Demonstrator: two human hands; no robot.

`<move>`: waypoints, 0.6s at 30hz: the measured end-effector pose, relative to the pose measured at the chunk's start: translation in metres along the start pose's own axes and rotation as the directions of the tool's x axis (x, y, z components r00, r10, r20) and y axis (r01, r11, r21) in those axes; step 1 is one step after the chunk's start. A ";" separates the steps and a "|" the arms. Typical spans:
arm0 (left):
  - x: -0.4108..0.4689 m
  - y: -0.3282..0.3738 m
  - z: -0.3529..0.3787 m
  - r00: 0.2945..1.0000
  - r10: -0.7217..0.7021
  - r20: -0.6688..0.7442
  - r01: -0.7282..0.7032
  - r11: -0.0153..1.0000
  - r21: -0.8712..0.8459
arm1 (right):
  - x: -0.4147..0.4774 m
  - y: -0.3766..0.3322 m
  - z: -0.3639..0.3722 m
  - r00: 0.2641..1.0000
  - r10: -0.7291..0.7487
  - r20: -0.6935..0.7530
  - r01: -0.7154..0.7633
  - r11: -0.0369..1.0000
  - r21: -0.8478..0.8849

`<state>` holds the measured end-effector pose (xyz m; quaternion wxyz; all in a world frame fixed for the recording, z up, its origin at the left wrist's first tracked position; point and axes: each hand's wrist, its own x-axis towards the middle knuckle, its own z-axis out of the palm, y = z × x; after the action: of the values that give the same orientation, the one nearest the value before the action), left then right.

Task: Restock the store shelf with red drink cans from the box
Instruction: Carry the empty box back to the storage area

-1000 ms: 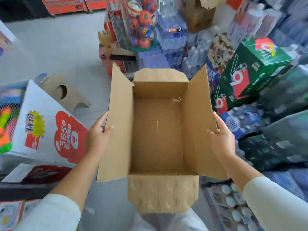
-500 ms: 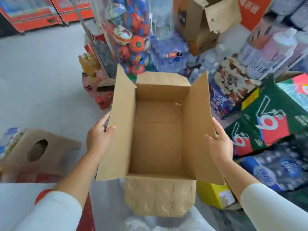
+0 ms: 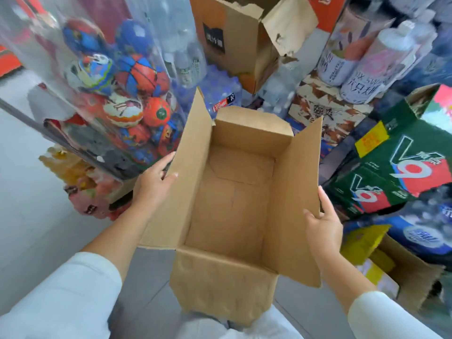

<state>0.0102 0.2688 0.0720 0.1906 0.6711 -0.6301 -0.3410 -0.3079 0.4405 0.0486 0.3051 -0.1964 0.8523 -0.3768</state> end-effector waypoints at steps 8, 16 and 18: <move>0.121 0.020 0.001 0.989 0.116 0.088 -0.124 0.987 0.103 | 0.022 -0.030 0.066 0.985 0.124 -0.122 -0.113 0.989 0.097; 0.211 0.023 0.014 0.955 0.176 0.238 -0.211 0.969 0.132 | 0.037 -0.050 0.107 0.947 0.227 -0.225 -0.195 0.968 0.157; 0.229 0.024 0.021 0.941 0.203 0.271 -0.244 0.961 0.127 | 0.038 -0.055 0.116 0.930 0.258 -0.262 -0.216 0.960 0.179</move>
<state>-0.0277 0.0460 0.0246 0.0913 0.5587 -0.7467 -0.3492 -0.2522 0.3231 0.0149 0.2371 -0.0128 0.8744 -0.4232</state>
